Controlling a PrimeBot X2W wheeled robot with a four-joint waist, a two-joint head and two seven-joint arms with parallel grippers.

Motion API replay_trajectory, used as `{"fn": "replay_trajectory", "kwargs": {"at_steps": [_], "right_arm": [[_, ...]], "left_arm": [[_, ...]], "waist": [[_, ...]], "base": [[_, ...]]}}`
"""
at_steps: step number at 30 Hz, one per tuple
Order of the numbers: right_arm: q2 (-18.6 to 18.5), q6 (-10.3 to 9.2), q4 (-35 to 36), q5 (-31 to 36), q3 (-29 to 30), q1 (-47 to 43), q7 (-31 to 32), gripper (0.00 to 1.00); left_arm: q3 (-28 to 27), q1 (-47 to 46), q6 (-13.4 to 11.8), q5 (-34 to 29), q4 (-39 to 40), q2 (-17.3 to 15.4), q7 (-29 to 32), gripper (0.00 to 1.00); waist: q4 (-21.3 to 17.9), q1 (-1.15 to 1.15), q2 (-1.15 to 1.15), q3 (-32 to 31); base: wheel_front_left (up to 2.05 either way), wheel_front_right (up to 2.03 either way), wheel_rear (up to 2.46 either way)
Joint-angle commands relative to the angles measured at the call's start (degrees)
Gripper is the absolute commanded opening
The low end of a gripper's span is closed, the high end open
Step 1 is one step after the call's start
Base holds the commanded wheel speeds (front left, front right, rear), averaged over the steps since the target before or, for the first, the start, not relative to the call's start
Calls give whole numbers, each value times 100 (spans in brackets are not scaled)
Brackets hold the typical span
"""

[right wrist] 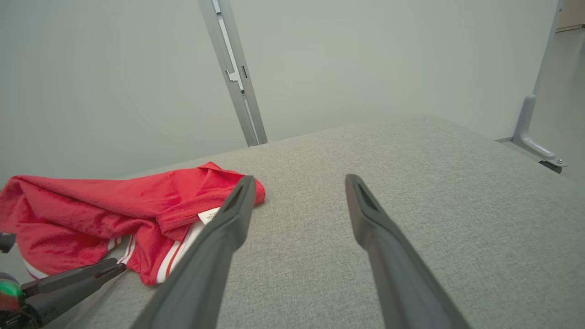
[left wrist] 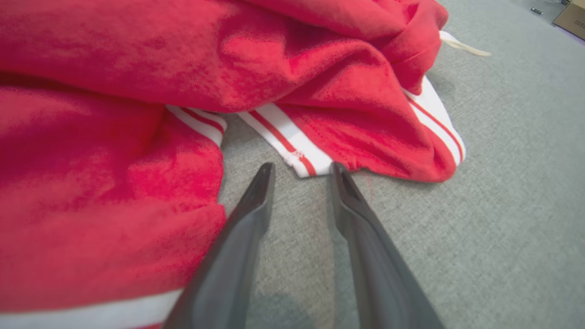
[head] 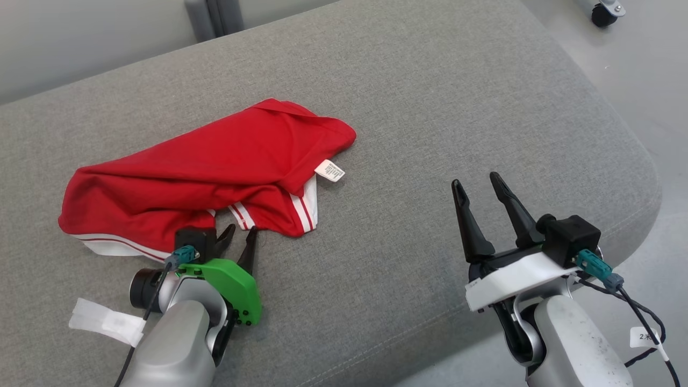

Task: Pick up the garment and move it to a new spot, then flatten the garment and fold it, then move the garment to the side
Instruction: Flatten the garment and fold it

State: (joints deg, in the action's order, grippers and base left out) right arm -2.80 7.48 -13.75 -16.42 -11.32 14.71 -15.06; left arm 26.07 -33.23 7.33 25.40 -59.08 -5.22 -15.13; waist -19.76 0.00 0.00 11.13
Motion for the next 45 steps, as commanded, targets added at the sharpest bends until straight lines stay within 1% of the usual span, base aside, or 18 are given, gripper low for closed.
{"fn": "replay_trajectory", "kwargs": {"at_steps": [1, 2, 3, 4, 6, 7, 13, 22, 27, 29, 30, 31, 32, 39, 45], "right_arm": [[-16, 2, 5, 47, 1, 70, -19, 100], [-16, 1, 3, 52, -10, 74, -19, 100], [-17, 1, 4, 57, -22, 77, -19, 100], [-17, 1, 2, 56, -31, 81, -19, 100], [-17, 1, 1, 57, -45, 90, -19, 100], [-17, 2, -1, 59, -49, 87, -19, 100], [-16, 2, -7, 80, 10, 44, -19, 100], [-17, 1, -41, 31, -22, 46, -19, 100], [-16, 1, -43, 47, 16, -2, -19, 100], [-17, 1, -58, 42, -5, 16, -19, 100], [-17, 1, -60, 36, -13, 30, -19, 100], [-17, 1, -58, 33, -23, 38, -19, 100], [-17, 2, -57, 32, -31, 43, -19, 100], [-17, 2, -47, 52, -55, 52, -19, 100], [-17, 2, -57, 19, -91, 96, -19, 100]], "left_arm": [[34, -76, 16, 57, -15, 1, 0, 75], [67, -95, 15, 100, -19, 8, 0, 87], [106, -110, 15, 127, -41, 21, 0, 82], [143, -126, 16, 170, -60, 36, 0, 69], [226, -161, 15, 215, -88, 58, 1, 19], [266, -167, 15, 240, -102, 66, 0, 0], [434, -216, 16, 380, 44, -1, -2, 0], [559, -152, 16, 430, 256, -60, -2, 0], [585, -76, 16, 425, 365, -53, -2, 0], [656, -13, 16, 492, 253, -21, -1, 0], [685, -35, 16, 509, 233, -15, -2, 31], [715, -51, 16, 520, 213, -11, -2, 84], [750, -54, 16, 538, 190, -9, -2, 100], [831, -195, 16, 560, 217, -18, -2, 100], [850, -300, 16, 537, 51, -63, -1, 100]], "waist": [[22, 0, 0, -2], [34, 0, 0, -3], [45, 0, 0, 0], [55, 0, 0, 2], [67, 0, 0, 5], [70, 0, 0, 4], [137, 0, 0, -4], [297, 0, 0, -52], [389, 0, 0, -73], [416, 0, 0, -82], [430, 0, 0, -84], [442, 0, 0, -84], [450, 0, 0, -82], [431, 0, 0, -32], [297, 0, 0, 20]], "base": [[0, 0, 0], [0, 0, 0], [0, 0, 0], [0, 0, 0], [0, 0, 0], [0, 0, 0], [0, 0, 0], [0, 0, 0], [0, 0, 0], [0, 0, 0], [0, 0, 0], [0, 0, 0], [0, 0, 0], [0, 0, 0], [0, 0, 0]]}}
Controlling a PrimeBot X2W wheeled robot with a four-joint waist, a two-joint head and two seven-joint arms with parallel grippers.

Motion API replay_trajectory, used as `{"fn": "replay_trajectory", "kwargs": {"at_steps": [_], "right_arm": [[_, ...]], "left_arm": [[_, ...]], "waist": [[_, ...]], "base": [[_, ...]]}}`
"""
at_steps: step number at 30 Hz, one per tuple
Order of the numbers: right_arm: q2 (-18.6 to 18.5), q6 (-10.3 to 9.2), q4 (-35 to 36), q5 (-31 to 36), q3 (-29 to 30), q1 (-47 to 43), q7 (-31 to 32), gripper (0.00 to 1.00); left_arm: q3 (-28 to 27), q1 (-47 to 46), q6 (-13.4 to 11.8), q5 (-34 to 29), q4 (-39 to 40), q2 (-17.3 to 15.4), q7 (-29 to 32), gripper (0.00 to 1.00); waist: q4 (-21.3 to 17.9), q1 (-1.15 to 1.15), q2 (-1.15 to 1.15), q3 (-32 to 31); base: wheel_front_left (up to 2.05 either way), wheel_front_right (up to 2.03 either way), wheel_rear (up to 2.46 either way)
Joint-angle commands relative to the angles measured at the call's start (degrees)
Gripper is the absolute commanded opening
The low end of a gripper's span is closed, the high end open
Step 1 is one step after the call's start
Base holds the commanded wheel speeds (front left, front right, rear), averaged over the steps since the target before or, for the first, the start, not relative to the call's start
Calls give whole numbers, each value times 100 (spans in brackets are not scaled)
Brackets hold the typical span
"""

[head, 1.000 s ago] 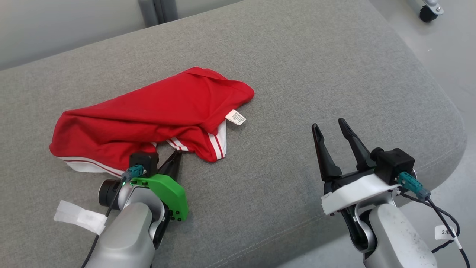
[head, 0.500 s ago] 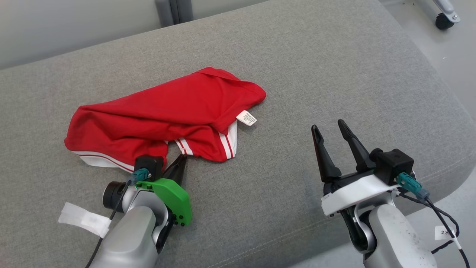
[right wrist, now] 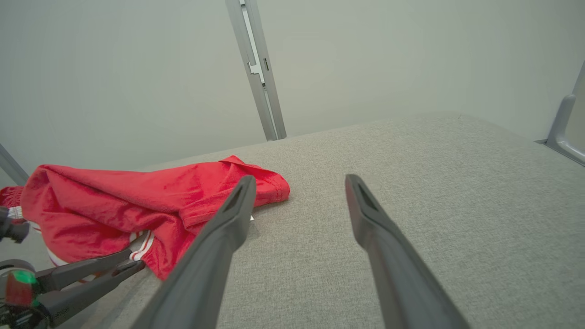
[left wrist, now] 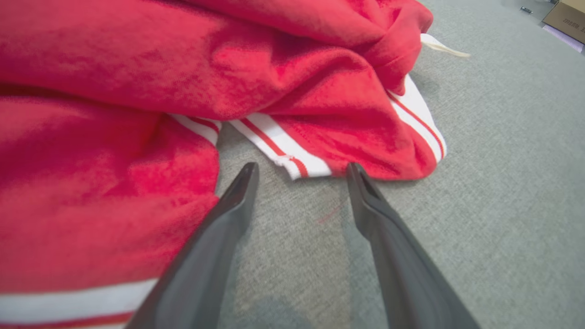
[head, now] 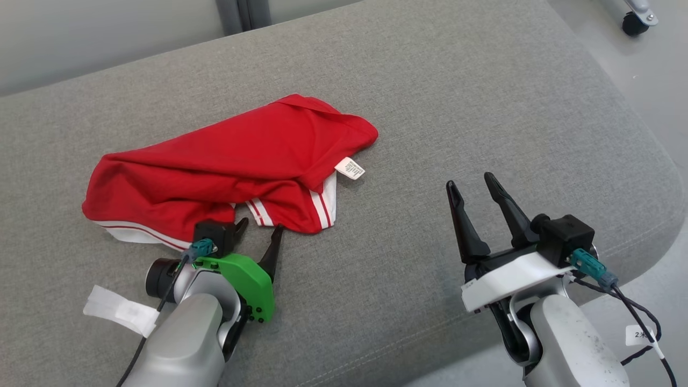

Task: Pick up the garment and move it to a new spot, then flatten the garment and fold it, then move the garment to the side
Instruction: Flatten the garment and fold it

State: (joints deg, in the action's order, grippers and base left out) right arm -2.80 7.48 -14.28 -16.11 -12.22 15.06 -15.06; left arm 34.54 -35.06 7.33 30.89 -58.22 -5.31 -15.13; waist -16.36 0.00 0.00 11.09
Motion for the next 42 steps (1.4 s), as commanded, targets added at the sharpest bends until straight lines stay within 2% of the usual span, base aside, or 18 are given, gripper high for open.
{"fn": "replay_trajectory", "kwargs": {"at_steps": [1, 11, 12, 13, 14, 21, 26, 36, 42], "right_arm": [[-17, 2, -6, -18, 0, 65, -19, 100], [-16, 1, 11, -14, 11, 80, -19, 100], [-17, 2, 3, -10, 11, 82, -19, 100], [-16, 1, -5, -3, 7, 85, -19, 100], [-17, 2, -14, 10, 4, 87, -19, 100], [-16, 2, -39, 80, 17, 40, -19, 100], [-18, 1, -78, 89, 28, -34, -19, 100], [-20, 1, -130, 131, 63, -217, -19, 100], [-19, 2, -169, 132, 58, -306, -19, 100]], "left_arm": [[4, -141, 16, -19, -79, -61, -2, 100], [40, -330, 16, -111, -432, -1, 0, 100], [84, -325, 16, -91, -461, 26, 3, 50], [108, -345, 16, -59, -469, 38, 3, 4], [131, -351, 16, -24, -481, 52, 3, 0], [146, -327, 16, 15, -355, 44, 2, 0], [-51, -148, 14, 47, -61, 13, -1, 0], [-379, 403, 0, -218, 859, -48, -1, 0], [-604, 752, -55, -436, 1551, -200, -1, 0]], "waist": [[-69, 0, 0, 38], [-236, 0, 0, 128], [-238, 0, 0, 126], [-239, 0, 0, 124], [-237, 0, 0, 118], [-123, 0, 0, 37], [47, 0, 0, -95], [662, 0, 0, -385], [1100, 0, 0, -564]], "base": [[0, 0, 0], [0, 0, 0], [0, 0, 0], [0, 0, 0], [0, 0, 0], [0, 0, 0], [0, 0, 0], [0, 0, 0], [0, 0, 0]]}}
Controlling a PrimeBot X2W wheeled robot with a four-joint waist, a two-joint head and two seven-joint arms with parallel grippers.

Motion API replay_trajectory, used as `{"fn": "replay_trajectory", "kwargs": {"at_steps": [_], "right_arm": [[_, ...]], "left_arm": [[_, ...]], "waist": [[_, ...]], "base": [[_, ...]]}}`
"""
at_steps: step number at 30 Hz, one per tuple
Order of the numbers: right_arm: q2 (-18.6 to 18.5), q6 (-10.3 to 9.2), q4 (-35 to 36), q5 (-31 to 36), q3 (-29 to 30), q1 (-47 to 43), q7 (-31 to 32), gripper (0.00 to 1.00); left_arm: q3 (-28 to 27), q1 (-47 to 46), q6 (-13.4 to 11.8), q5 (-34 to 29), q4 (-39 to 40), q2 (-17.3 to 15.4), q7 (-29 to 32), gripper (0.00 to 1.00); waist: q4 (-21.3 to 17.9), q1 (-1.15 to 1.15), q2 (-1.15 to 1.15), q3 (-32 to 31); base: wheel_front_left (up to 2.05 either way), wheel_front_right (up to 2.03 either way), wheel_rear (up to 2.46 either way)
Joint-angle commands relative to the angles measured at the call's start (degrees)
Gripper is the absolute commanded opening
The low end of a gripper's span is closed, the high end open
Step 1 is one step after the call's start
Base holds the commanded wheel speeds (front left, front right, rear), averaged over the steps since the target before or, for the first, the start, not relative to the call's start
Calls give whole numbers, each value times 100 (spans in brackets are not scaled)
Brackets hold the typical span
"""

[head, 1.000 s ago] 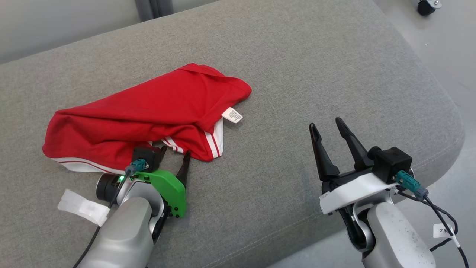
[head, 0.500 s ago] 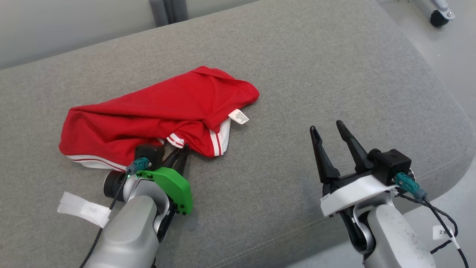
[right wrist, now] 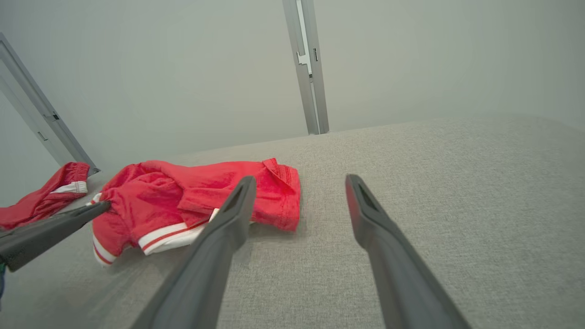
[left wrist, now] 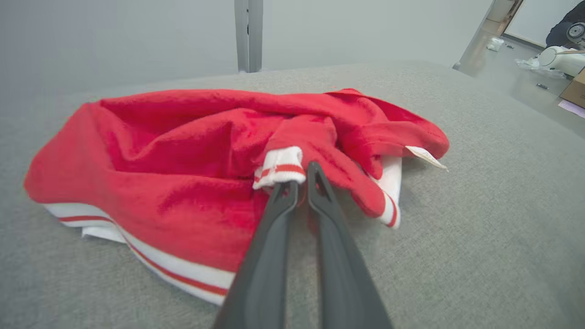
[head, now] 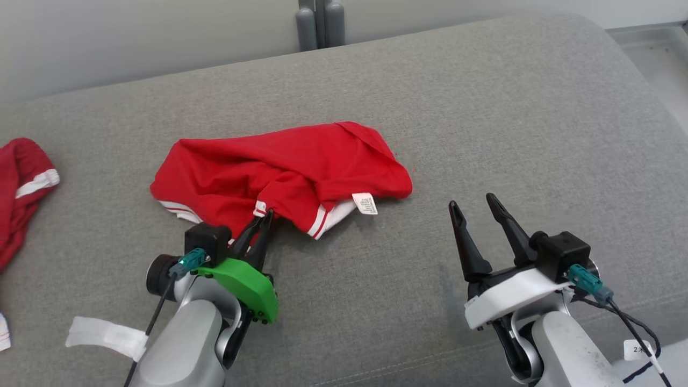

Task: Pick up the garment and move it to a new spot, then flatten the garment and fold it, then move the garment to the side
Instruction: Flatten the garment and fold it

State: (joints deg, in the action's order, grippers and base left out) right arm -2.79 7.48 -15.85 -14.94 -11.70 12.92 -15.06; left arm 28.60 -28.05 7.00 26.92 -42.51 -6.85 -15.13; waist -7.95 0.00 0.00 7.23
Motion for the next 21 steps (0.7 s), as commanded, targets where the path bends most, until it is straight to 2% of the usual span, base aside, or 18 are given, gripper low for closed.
{"fn": "replay_trajectory", "kwargs": {"at_steps": [1, 12, 16, 21], "right_arm": [[-21, 1, -16, 10, 12, -113, -19, 100], [-20, 2, -35, -68, 30, -219, -19, 100], [-21, 1, -31, -70, 25, -188, -19, 100], [-20, 1, -36, -39, 7, -125, -19, 100]], "left_arm": [[-48, 103, -38, -66, 97, -93, -1, 0], [-220, 688, -243, -116, 1084, -630, 110, 0], [-288, 1013, -362, -38, 1365, -819, 252, 0], [-379, 1403, -446, 149, 1472, -900, 315, 0]], "waist": [[329, 0, 0, -199], [913, 0, 0, -290], [1004, 0, 0, -247], [1026, 0, 0, -167]], "base": [[0, 0, 0], [0, 0, 0], [0, 0, 0], [0, 0, 0]]}}
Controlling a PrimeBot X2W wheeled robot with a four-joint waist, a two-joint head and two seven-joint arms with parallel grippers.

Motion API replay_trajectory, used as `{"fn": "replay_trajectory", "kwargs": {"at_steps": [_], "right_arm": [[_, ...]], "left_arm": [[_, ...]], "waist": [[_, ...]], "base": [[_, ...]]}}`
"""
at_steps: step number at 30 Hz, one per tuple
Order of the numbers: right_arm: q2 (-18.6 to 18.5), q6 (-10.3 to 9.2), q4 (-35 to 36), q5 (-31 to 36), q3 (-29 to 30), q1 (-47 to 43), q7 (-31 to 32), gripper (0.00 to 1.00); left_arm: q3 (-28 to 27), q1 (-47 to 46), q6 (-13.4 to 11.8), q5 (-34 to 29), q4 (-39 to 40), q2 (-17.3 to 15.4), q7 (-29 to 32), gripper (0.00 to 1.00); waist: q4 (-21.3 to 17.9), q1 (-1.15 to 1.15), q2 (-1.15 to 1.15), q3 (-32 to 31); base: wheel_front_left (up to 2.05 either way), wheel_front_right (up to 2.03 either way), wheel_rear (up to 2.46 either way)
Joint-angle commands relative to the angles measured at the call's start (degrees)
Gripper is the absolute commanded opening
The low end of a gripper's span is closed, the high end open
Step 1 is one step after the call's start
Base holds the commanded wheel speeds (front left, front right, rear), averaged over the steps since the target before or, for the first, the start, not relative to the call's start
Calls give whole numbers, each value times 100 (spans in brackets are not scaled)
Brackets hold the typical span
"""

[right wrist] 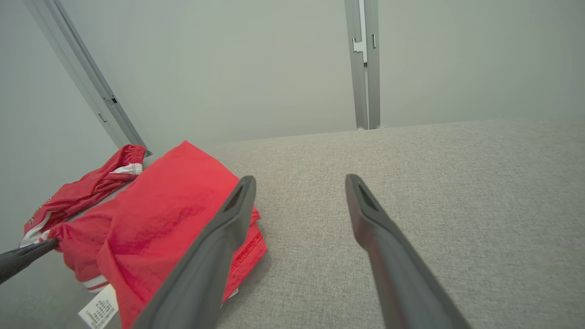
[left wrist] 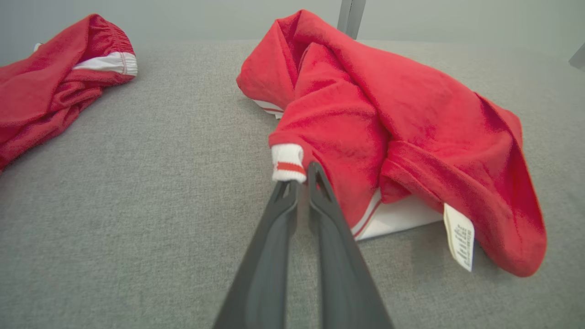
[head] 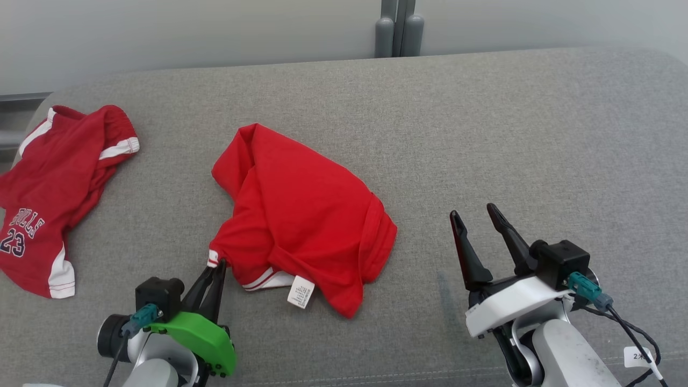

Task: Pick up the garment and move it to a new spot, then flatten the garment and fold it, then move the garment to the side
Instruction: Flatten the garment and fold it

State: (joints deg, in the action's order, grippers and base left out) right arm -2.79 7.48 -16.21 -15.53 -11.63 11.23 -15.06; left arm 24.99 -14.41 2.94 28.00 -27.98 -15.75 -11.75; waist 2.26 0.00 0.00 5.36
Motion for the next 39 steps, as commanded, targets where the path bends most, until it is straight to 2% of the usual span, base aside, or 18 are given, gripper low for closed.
{"fn": "replay_trajectory", "kwargs": {"at_steps": [1, 9, 12, 13, 14, 15, 16, 17, 18, 19, 25, 31, 37, 39], "right_arm": [[-20, 2, -10, 32, -4, 58, -19, 100], [-20, 2, -82, 62, -62, 155, -19, 100], [-19, 2, -96, 65, -70, 162, -19, 100], [-19, 2, -98, 66, -67, 157, -19, 100], [-20, 2, -99, 66, -61, 149, -19, 100], [-20, 2, -96, 63, -57, 139, -19, 100], [-18, 2, -92, 55, -61, 132, -19, 100], [-18, 2, -94, 37, -86, 129, -19, 100], [-18, 2, -94, 37, -86, 129, -19, 100], [-22, 2, -104, -4, -104, 125, -19, 100], [-19, 2, -145, -69, -165, 122, -19, 100], [-20, 2, -238, -94, -213, 123, -19, 100], [-20, 2, -464, -162, -401, 176, 70, 100], [-20, 2, -629, -231, -636, 212, 220, 100]], "left_arm": [[-21, 90, -37, 66, -26, 3, -4, 0], [13, 47, 1, 124, -600, 167, -146, 0], [-24, -56, -94, 23, -764, 186, -250, 0], [-41, -73, -120, -6, -804, 188, -269, 11], [-68, -79, -150, -31, -831, 187, -305, 9], [-101, -85, -171, -62, -845, 183, -308, 14], [-125, -94, -206, -100, -857, 182, -327, 35], [-156, -101, -215, -125, -844, 196, -338, 77], [-156, -101, -215, -125, -844, 196, -338, 77], [-243, -106, -239, -174, -764, 230, -348, 100], [-793, 170, -343, -364, -68, 360, -344, 100], [-1387, 481, -441, -819, 793, 544, -346, 100], [-1892, 743, -440, -1252, 1425, 769, -345, 100], [-2076, 852, -398, -1381, 1594, 890, -346, 100]], "waist": [[2, 0, 0, 38], [-88, 0, 0, 85], [-108, 0, 0, 75], [-111, 0, 0, 70], [-110, 0, 0, 64], [-106, 0, 0, 58], [-100, 0, 0, 52], [-91, 0, 0, 47], [-91, 0, 0, 47], [-64, 0, 0, 36], [69, 0, 0, 5], [220, 0, 0, -36], [311, 0, 0, -75], [343, 0, 0, -77]], "base": [[0, 0, 0], [0, 0, 0], [0, 0, 0], [0, 0, 0], [0, 0, 0], [0, 0, 0], [0, 0, 0], [0, 0, 0], [0, 0, 0], [0, 0, 0], [0, 0, 0], [0, 0, 0], [0, 0, 0], [0, 0, 0]]}}
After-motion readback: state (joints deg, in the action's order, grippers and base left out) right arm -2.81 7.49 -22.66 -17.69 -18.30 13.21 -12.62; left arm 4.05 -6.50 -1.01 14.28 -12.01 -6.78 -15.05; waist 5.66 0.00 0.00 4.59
